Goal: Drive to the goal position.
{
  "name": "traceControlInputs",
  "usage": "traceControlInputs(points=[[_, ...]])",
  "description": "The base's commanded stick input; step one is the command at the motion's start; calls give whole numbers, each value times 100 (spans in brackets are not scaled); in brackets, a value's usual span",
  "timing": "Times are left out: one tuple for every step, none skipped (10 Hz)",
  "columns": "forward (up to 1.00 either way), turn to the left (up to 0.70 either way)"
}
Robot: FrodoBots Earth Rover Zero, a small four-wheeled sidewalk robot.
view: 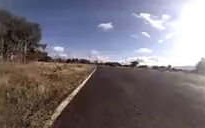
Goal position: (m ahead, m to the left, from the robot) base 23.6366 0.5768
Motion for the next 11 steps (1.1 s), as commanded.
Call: traceControlInputs(points=[[45, 0], [45, 0], [45, 0], [45, 0], [45, 0], [45, 0], [45, 0], [45, 0], [45, -7], [45, -19], [45, -27]])
